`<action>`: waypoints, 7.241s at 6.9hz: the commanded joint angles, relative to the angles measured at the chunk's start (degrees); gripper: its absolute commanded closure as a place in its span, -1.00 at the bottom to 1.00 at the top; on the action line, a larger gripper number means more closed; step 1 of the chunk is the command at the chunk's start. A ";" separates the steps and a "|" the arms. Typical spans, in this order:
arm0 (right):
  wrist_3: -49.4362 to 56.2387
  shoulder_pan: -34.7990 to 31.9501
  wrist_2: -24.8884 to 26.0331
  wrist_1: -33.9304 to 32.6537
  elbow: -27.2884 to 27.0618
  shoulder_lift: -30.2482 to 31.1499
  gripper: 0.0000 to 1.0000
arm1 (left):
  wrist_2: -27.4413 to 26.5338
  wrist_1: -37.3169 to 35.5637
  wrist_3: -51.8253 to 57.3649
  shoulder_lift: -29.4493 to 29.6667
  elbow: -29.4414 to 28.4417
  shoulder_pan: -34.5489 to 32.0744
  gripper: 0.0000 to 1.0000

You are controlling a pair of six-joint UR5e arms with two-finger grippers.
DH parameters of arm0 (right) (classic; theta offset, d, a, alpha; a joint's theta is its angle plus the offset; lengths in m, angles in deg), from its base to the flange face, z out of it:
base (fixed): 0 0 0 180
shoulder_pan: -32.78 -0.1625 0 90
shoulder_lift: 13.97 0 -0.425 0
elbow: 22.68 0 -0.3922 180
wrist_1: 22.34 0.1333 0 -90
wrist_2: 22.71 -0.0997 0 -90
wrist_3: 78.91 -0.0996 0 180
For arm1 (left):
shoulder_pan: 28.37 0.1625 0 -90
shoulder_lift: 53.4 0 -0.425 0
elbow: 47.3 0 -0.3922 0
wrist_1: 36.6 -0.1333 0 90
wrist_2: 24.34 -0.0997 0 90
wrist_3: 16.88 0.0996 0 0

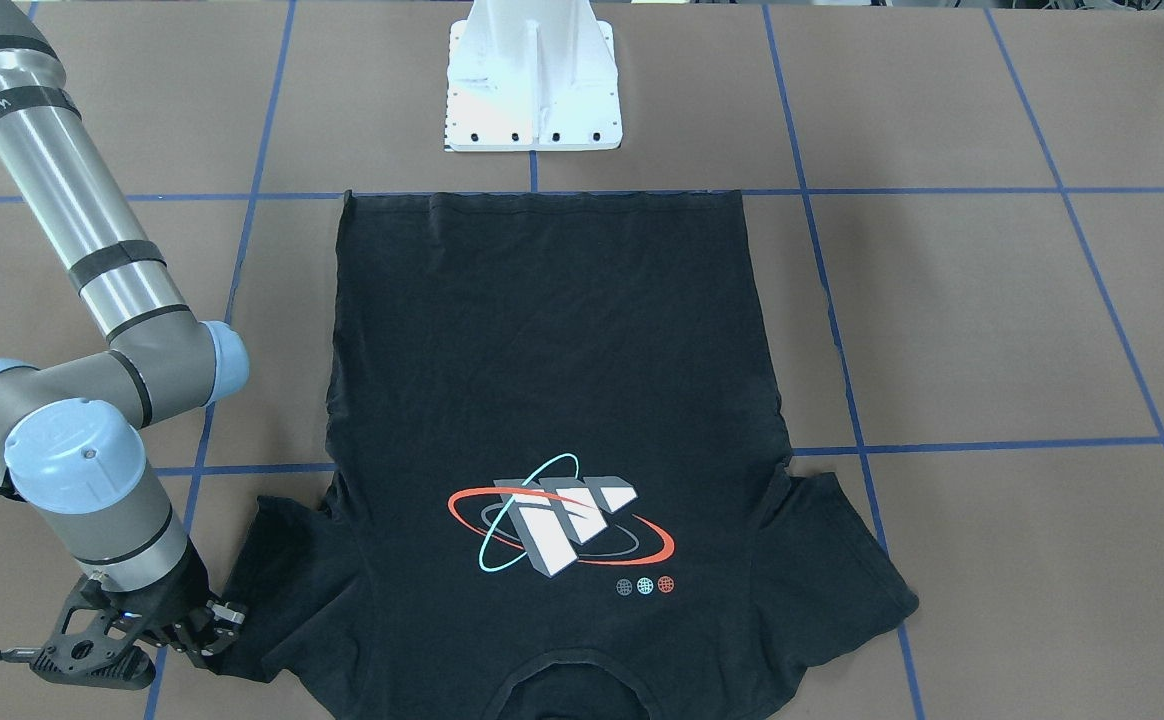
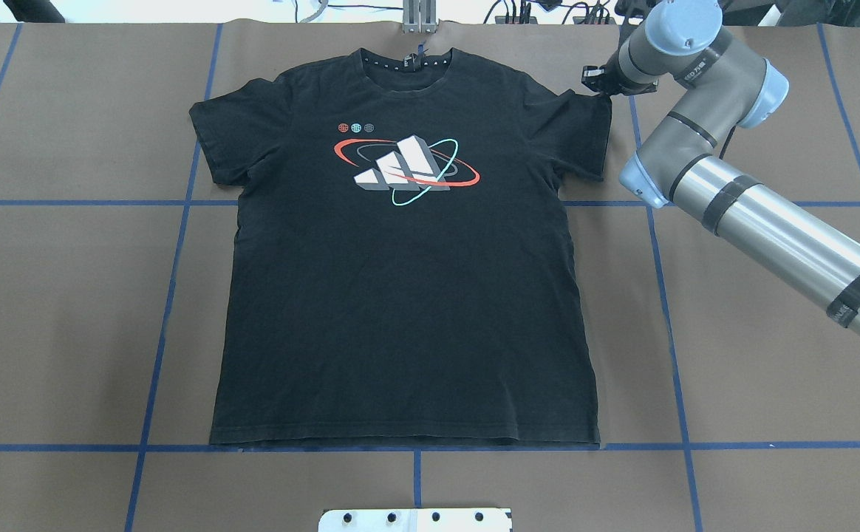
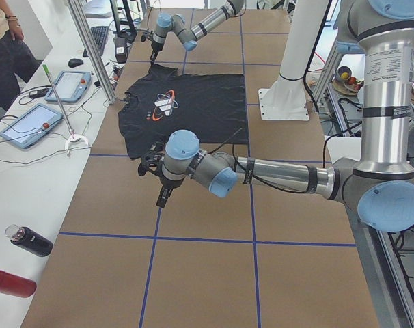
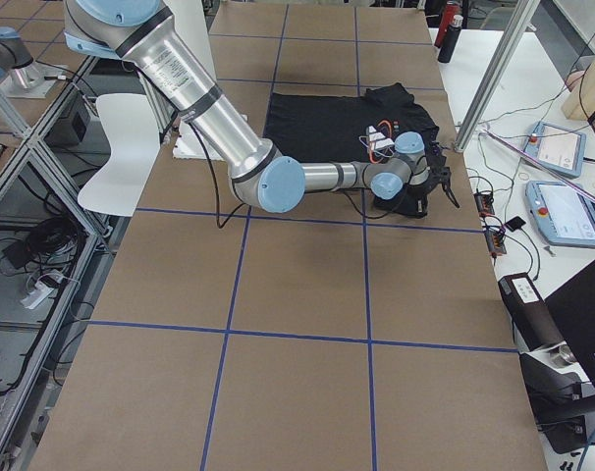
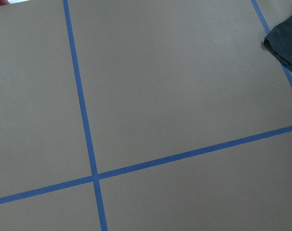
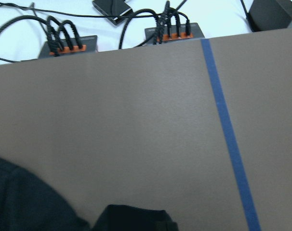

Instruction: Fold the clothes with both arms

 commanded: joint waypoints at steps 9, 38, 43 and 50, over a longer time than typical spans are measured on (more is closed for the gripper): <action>-11.25 11.40 4.22 -4.45 3.07 -13.24 1.00 | 0.09 -0.23 -0.60 -0.14 3.42 -0.18 -1.00; -16.97 3.68 -14.90 -4.53 -41.55 25.16 -0.98 | -15.92 27.45 -37.30 45.22 -41.40 26.10 1.00; -16.97 3.86 -14.64 -4.71 -41.03 24.54 -0.99 | -27.93 23.94 -49.11 51.34 -44.01 34.63 1.00; -17.23 3.86 -14.20 -4.71 -40.32 24.54 -0.99 | -35.25 24.21 -53.23 55.84 -46.25 37.26 -0.97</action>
